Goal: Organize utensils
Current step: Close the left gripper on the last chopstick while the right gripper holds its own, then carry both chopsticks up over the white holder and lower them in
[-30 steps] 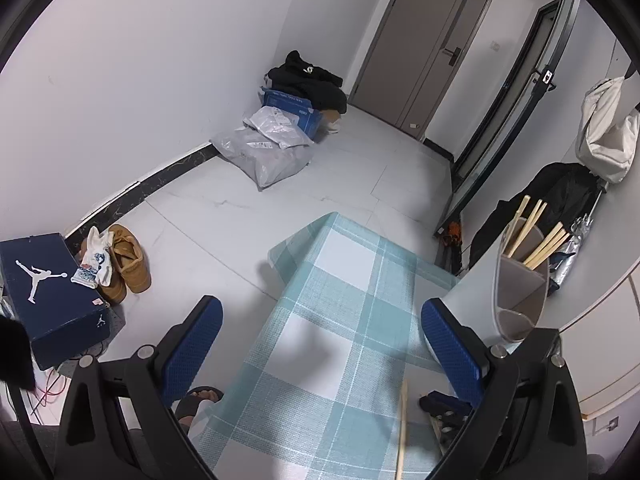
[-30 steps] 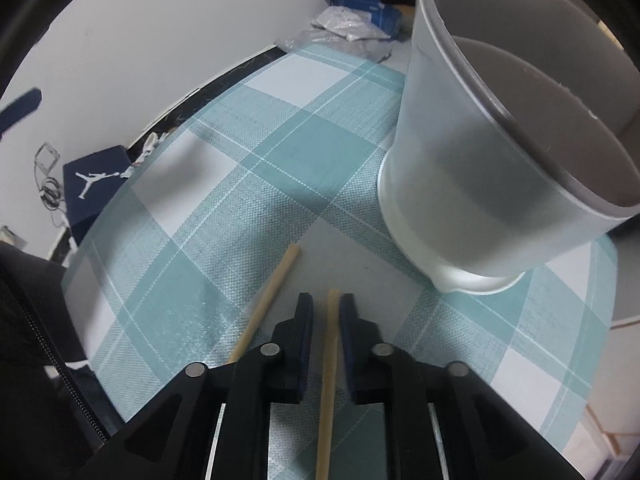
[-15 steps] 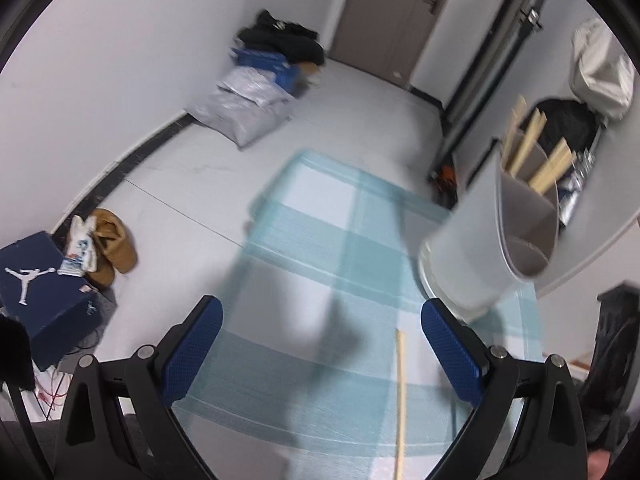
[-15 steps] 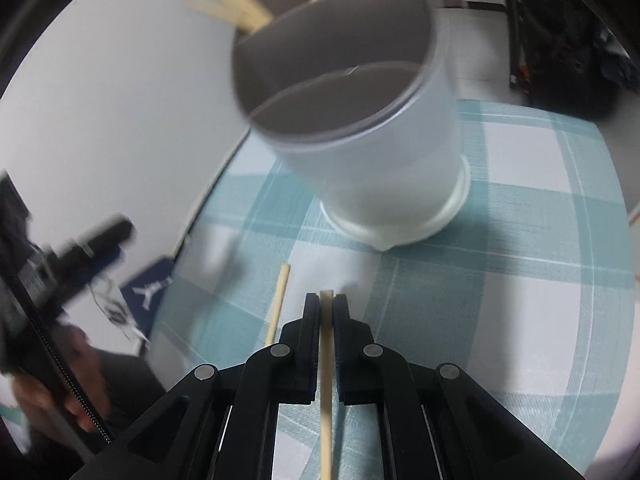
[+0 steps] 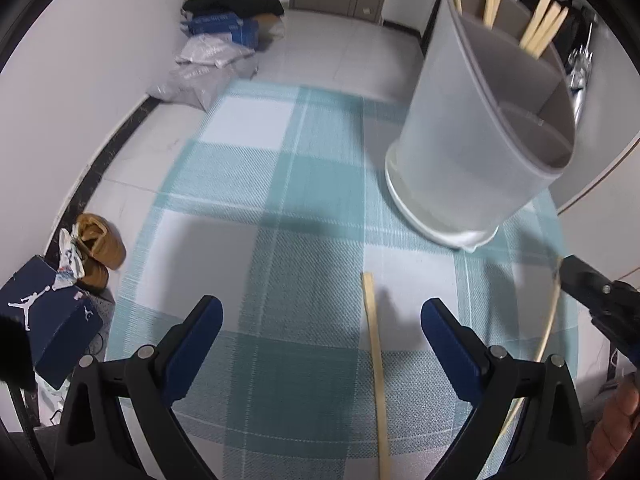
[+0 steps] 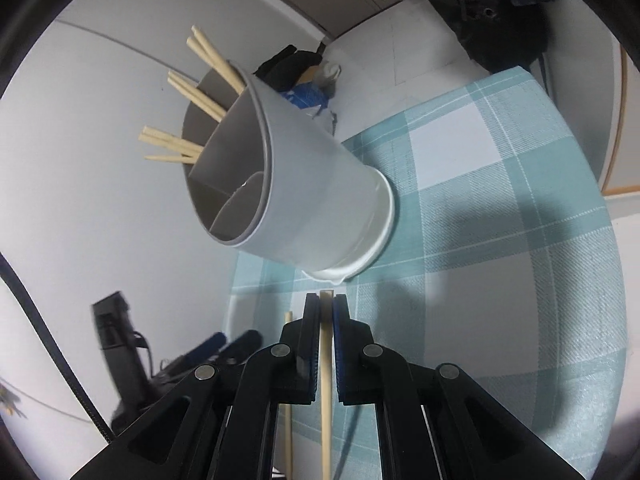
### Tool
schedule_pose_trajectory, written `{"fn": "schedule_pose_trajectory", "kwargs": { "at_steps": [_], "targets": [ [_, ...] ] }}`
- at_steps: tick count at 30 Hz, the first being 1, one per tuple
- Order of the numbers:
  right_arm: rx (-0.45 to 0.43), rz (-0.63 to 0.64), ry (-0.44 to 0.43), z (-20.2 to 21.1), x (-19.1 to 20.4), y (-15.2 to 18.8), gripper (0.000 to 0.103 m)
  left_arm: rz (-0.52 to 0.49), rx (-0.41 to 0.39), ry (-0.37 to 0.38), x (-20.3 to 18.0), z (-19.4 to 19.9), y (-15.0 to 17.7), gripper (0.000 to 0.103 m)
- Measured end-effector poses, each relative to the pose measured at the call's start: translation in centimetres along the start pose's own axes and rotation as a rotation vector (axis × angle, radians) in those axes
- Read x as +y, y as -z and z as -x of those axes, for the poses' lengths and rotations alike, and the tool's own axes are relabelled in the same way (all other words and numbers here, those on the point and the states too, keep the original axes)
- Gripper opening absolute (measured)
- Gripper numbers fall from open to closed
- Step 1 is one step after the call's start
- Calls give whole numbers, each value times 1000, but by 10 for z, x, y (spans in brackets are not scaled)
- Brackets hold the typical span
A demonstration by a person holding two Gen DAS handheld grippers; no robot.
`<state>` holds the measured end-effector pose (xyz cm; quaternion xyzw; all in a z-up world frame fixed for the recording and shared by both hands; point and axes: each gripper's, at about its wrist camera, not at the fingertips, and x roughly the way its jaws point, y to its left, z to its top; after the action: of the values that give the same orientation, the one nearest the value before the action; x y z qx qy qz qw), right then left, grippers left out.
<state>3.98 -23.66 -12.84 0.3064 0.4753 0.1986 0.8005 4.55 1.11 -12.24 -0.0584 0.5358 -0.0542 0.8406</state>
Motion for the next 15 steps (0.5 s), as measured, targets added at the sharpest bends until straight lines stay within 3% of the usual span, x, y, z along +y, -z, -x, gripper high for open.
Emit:
{"fn": "schedule_pose_trajectory", "kwargs": {
  "at_steps": [6, 10, 12, 15],
  "targets": [
    [13, 20, 13, -2, -5, 4, 6, -48, 20, -54, -15, -9, 0, 92],
    [-2, 16, 6, 4, -4, 0, 6, -67, 64, -69, -23, -18, 0, 65],
    [-14, 9, 6, 6, -6, -4, 6, -85, 56, -83, -27, -17, 0, 57],
    [-22, 7, 8, 11, -7, -6, 6, -94, 47, -80, -32, -15, 0, 33]
  ]
}}
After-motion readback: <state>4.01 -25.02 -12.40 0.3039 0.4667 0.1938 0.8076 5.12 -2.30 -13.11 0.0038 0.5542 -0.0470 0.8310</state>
